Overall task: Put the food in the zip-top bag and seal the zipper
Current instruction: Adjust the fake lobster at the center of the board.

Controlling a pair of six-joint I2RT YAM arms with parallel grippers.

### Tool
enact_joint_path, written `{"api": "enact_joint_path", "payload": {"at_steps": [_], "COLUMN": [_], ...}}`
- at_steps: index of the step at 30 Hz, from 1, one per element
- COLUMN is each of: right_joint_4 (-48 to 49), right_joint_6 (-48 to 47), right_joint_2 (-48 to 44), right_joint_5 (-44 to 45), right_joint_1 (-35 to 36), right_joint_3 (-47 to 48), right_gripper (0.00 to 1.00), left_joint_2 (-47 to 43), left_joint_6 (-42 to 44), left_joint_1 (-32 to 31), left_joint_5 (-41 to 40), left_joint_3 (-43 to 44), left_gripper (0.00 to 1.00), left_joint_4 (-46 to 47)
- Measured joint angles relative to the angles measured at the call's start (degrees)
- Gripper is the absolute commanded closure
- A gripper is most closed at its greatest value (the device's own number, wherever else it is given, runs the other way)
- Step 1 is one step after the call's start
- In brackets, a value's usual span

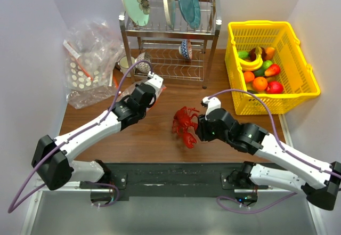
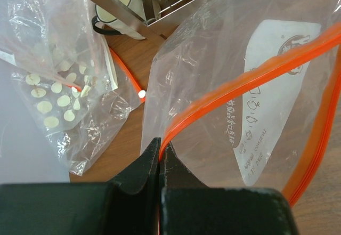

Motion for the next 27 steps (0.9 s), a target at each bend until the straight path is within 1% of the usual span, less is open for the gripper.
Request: {"api": "enact_joint_path", "payload": {"at_steps": [9,12,13,16,17,19,22,25,27], "right_joint_4": [-2.93,-3.1,-3.39,-4.02,-4.0,-3.87,-4.68,-6.08,-5.9], "right_joint_6": [0.94,1.44,1.55,2.67,2.89,3.89,5.03,5.73,5.86], "right_joint_2": [-4.55,-5.11,-4.98,-3.15,-2.23,-0.76,0.33,0.96,1.53], "right_joint_5": [-0.13,0.04,0.07,0.26,0.44,0.98,1.7,1.79,1.62], "right_joint_1": [0.0,0.0,0.0,0.0,0.0,0.0,0.0,-0.02,-0.02], "right_joint_3": [7.26,8.04,8.04,7.78,7.19,4.98,0.55,-1.77,-2.95], "right_gripper": [1.0,1.0,0.75,0.28,0.23,0.18,0.14,0.11,0.12], "left_joint_2": [1.64,1.88,1.95,2.05,2.05,2.05,2.05,2.05,2.05], "left_joint_6": [-0.09,-0.52,-0.7,-0.92,-0.92,-0.92,-0.94,-0.96,-0.96], "left_joint_1": [0.0,0.0,0.0,0.0,0.0,0.0,0.0,0.0,0.0], "left_joint_5": [1.97,2.54,2.75,3.17,3.23,3.41,3.45,3.61,3.61], "left_joint_3": [0.0,0.0,0.0,0.0,0.0,0.0,0.0,-0.04,-0.04], "left_gripper": [1.0,1.0,1.0,1.0,1.0,1.0,1.0,1.0,1.0], "left_joint_4": [0.09,0.13,0.15,0.15,0.15,0.15,0.15,0.15,0.15]}}
